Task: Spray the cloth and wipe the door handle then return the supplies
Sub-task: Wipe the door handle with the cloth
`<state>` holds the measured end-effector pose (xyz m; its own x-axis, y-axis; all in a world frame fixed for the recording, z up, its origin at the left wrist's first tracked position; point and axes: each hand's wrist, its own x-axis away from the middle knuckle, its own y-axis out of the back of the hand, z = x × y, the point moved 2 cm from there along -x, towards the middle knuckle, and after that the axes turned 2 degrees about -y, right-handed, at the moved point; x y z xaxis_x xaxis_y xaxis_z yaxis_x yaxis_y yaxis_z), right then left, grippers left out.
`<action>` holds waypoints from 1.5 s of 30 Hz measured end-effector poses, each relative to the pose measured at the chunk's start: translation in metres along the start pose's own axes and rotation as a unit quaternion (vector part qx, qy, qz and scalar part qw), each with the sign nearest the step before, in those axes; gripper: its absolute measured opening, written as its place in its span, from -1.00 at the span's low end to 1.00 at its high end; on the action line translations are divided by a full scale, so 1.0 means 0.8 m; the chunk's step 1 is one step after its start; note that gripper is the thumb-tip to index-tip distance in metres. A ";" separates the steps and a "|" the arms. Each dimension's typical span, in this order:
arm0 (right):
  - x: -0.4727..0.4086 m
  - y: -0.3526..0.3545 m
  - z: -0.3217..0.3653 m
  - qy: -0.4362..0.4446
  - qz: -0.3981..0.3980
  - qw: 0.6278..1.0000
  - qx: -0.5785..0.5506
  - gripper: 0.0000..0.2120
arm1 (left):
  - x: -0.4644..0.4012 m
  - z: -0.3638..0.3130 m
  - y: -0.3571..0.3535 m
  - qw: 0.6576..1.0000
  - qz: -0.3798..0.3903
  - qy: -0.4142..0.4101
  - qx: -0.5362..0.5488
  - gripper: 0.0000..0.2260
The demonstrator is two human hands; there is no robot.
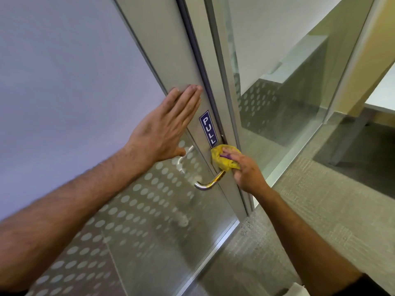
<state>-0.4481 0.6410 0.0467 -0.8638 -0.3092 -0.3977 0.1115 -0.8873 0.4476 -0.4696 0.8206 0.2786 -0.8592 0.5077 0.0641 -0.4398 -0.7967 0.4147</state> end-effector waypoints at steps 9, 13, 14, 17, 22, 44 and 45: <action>0.084 -0.063 0.084 -0.076 -0.002 0.990 0.122 -0.18 | 0.002 0.003 0.006 1.000 0.000 0.004 0.002 0.25; 0.101 -0.065 0.091 -0.026 0.025 0.995 0.088 -0.14 | 0.002 0.001 0.005 1.000 0.001 0.002 -0.004 0.24; 0.091 -0.058 0.083 -0.049 0.009 0.996 0.068 -0.15 | 0.002 0.000 0.004 1.000 0.002 0.000 -0.006 0.24; 0.047 -0.035 0.048 -0.223 -0.077 0.969 -0.081 -0.38 | 0.002 -0.001 0.003 1.000 0.003 0.000 -0.009 0.22; 0.039 -0.044 0.057 -0.413 -0.163 0.785 -0.431 -0.60 | 0.000 -0.001 -0.001 1.000 0.004 -0.002 -0.008 0.21; 0.078 -0.057 0.117 -0.358 -0.360 0.762 -0.402 -0.73 | 0.002 -0.001 0.005 1.000 0.004 -0.004 -0.013 0.22; 0.076 -0.055 0.115 -0.310 -0.340 0.810 -0.363 -0.66 | 0.001 -0.001 0.005 1.000 0.004 -0.003 -0.011 0.22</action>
<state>-0.5502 0.6924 0.0764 -0.9022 0.3681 0.2246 -0.4292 -0.8172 -0.3848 -0.4724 0.8180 0.2799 -0.8613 0.5029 0.0727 -0.4385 -0.8078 0.3939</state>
